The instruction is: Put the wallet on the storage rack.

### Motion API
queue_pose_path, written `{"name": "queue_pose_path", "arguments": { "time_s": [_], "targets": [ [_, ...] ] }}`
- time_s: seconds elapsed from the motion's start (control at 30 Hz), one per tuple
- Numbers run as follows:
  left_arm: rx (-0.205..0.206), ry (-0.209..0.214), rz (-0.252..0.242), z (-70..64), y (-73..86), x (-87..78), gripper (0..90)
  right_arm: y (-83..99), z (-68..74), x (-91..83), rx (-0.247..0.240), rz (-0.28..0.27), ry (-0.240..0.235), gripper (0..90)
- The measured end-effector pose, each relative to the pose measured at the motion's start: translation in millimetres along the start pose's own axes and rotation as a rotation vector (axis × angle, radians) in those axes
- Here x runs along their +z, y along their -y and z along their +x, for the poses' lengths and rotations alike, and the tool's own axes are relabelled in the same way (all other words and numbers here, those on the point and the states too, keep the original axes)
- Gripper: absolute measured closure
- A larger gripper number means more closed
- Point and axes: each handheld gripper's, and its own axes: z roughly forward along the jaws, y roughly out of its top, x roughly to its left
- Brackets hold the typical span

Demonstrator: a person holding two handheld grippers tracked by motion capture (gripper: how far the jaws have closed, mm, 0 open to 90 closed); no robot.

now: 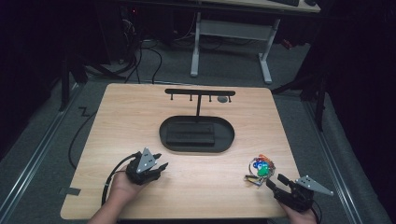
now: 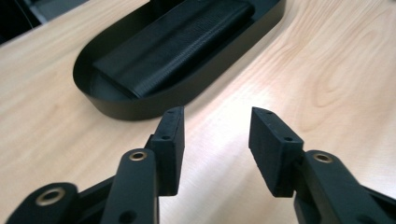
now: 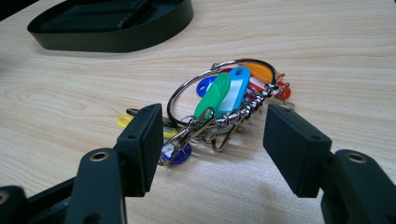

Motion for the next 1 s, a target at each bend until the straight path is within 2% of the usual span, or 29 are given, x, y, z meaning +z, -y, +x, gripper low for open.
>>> {"name": "queue_pose_path", "arguments": {
  "time_s": [0.13,0.17,0.2,0.23,0.27,0.3,0.33,0.37,0.43,0.53,0.6,0.7,0.73,0.77,0.87,1.0],
  "targets": [
    [-0.026,-0.003,0.013,-8.9,11.1,-12.5,55.7,-0.1,0.4,0.7,-0.002,0.001,-0.002,38.6],
    [-0.059,-0.008,0.013,-12.9,18.9,-20.3,54.2,-0.2,0.8,0.5,-0.003,0.000,-0.004,38.6],
    [-0.059,-0.008,0.013,-12.9,18.9,-20.3,53.4,-0.2,1.2,0.2,-0.002,0.001,-0.004,38.6],
    [-0.080,-0.014,0.002,-15.4,23.8,-24.9,53.0,-0.2,1.2,0.2,-0.002,0.001,-0.004,38.6],
    [-0.123,-0.033,-0.018,-19.6,34.3,-34.4,52.9,0.1,1.5,-0.2,-0.003,-0.002,-0.004,38.6],
    [-0.123,-0.033,-0.018,-19.6,34.3,-34.4,52.9,0.1,1.5,-0.2,-0.003,-0.002,-0.004,38.6],
    [-0.145,-0.042,-0.021,-20.9,39.1,-39.1,52.9,0.4,1.7,-0.4,0.002,-0.001,-0.004,38.7],
    [-0.151,-0.047,-0.018,-21.1,40.4,-41.4,52.9,0.7,1.6,-0.4,0.002,0.002,-0.004,38.8],
    [-0.136,-0.049,-0.029,-21.4,41.9,-45.4,50.8,0.7,0.0,-0.7,0.007,0.001,-0.002,38.9],
    [-0.121,-0.044,-0.018,-20.6,43.2,-43.6,50.1,0.3,-0.5,-1.0,0.012,-0.001,0.001,38.8],
    [-0.137,-0.015,-0.026,-17.7,43.8,-41.1,48.9,-0.5,-0.7,-0.8,0.009,-0.002,0.010,38.8],
    [-0.142,0.007,-0.031,-16.3,44.1,-39.6,48.7,-0.6,0.8,-0.7,0.004,0.004,0.021,38.8],
    [-0.142,0.013,-0.027,-16.1,44.3,-38.7,48.5,-1.2,1.6,-0.7,-0.011,0.010,0.027,38.8],
    [-0.141,0.017,-0.026,-16.6,44.5,-37.5,48.1,-3.4,4.4,-1.9,-0.046,0.019,0.051,38.9],
    [-0.114,0.033,-0.023,-20.7,41.9,-36.1,47.7,-6.3,8.4,-2.2,-0.069,0.040,0.069,39.2],
    [-0.107,0.045,-0.033,-21.7,39.1,-35.1,47.1,-10.6,12.4,0.3,-0.088,0.077,0.086,39.5]
  ]
}}
